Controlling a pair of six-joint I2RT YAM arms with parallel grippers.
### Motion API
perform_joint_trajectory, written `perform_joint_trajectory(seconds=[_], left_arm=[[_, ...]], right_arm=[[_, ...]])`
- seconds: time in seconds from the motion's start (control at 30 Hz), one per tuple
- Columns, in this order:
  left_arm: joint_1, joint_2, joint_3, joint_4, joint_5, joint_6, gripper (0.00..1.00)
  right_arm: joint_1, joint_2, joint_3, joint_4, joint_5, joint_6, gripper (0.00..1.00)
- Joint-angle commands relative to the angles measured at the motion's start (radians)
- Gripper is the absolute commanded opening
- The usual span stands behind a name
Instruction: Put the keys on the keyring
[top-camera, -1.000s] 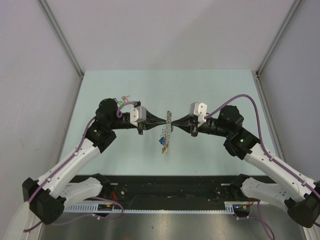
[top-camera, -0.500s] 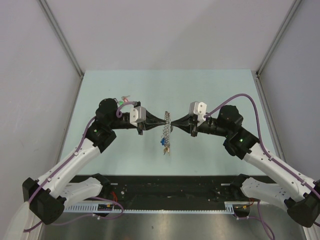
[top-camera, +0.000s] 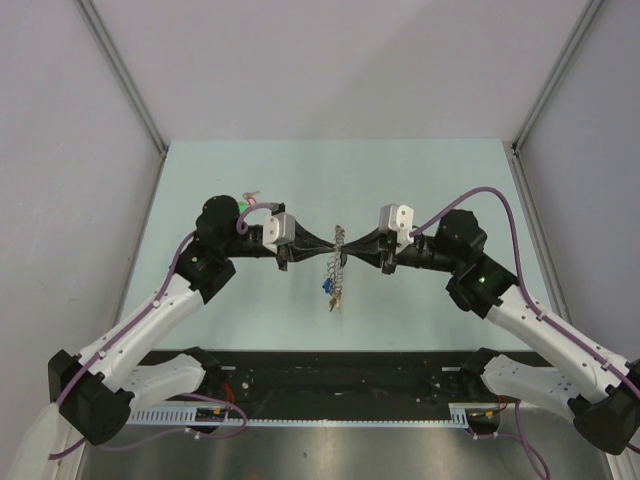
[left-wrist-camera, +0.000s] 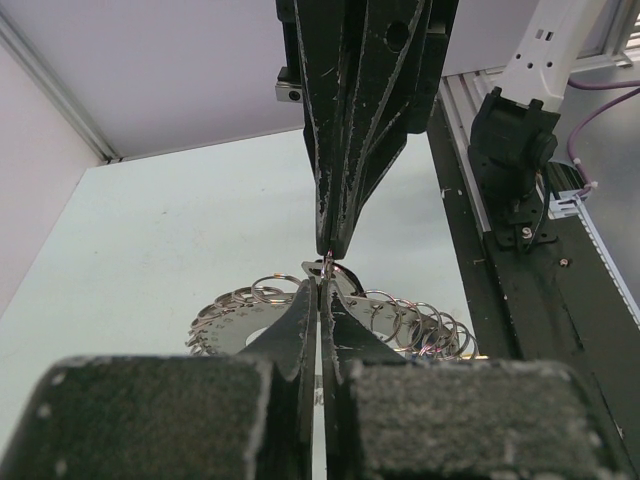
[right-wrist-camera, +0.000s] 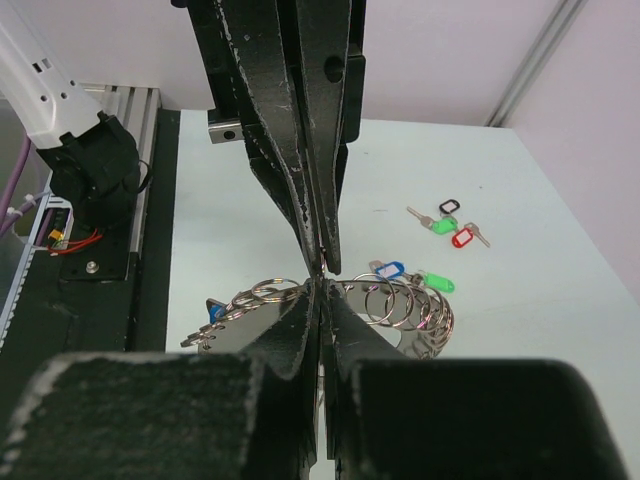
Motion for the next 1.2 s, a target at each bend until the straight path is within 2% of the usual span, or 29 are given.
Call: perform_joint_trajectory(seconds=[0.0, 0.7, 1.17], left_arm=[[-0.006, 0.002, 0.034, 0.029, 0.030, -0.005, 0.00], [-0.020, 0.005, 0.070, -0.069, -0.038, 0.049, 0.00], [-0.034, 0.022, 0.117, -0.193, -0.081, 0.108, 0.00]], right_arm=[[0.000, -0.001, 0.042, 0.082, -0.043, 0.015, 0.00], [0.009, 0.044, 0.096, 0.050, 0.008, 0.010, 0.00], [0.024, 0.111, 0.179, -0.076, 0.040, -0.022, 0.00]])
